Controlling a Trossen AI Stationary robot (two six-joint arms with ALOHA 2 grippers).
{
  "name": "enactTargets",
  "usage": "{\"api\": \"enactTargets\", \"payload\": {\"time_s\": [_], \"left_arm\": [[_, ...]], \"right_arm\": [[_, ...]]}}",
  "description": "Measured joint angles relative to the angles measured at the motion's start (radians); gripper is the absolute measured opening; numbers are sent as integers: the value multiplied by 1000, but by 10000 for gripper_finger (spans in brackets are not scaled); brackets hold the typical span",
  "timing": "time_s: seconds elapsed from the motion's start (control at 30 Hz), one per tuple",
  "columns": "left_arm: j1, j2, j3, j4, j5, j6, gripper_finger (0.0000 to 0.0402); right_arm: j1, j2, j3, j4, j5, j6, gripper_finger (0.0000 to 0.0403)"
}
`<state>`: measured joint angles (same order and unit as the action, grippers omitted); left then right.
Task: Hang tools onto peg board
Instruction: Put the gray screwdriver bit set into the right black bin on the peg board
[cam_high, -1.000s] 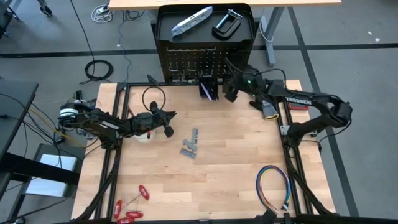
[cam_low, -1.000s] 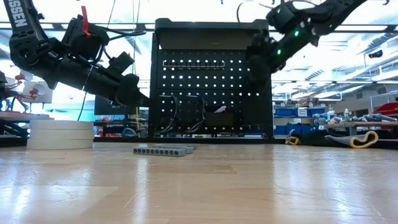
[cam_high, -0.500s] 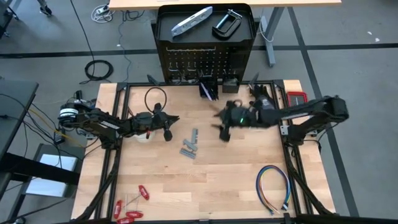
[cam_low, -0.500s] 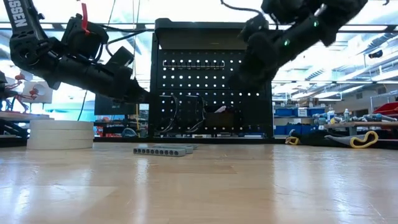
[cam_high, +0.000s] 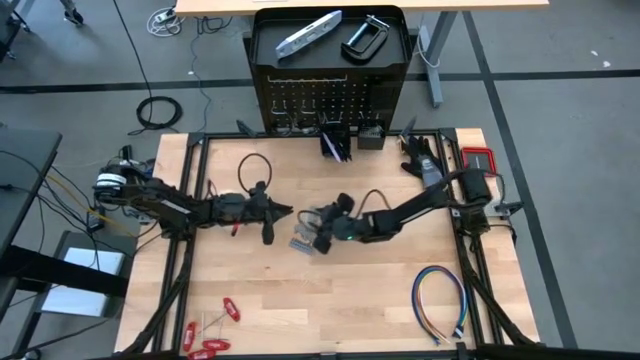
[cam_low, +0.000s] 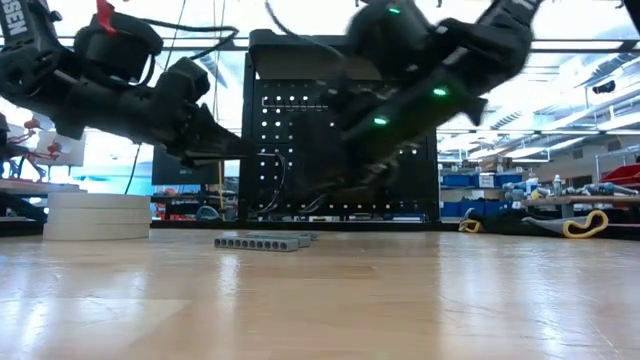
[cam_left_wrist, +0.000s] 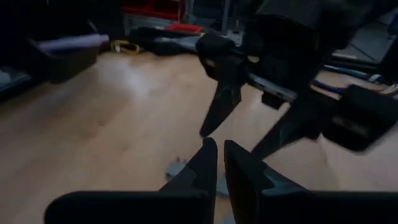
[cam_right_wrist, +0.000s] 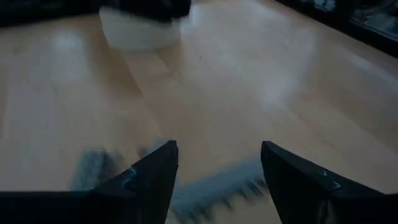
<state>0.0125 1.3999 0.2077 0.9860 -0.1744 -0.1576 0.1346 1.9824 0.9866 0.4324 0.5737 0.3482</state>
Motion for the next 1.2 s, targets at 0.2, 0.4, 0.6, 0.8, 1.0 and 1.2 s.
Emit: {"api": "enactTargets", "payload": {"time_s": [0.2,0.4,0.6,0.8,1.0,1.2], "left_arm": [[-87,0,0,-82,-93,-84,35],[-120,1,0,-150,-121,-140,35],[-119,1,0,-155,-121,-141,35],[-119,1,-1,-175,-121,-137,35],[-119,1,-1,-183,-128,-132,35],[-119,0,-1,-200,-143,-131,35]], "right_arm": [[0,106,208,-300,33,75,237],[1,131,287,-507,8,184,235],[3,70,291,-682,-6,236,235],[4,17,291,-709,-3,238,235],[7,72,283,-586,61,329,245],[7,158,283,-543,59,460,287]]}}
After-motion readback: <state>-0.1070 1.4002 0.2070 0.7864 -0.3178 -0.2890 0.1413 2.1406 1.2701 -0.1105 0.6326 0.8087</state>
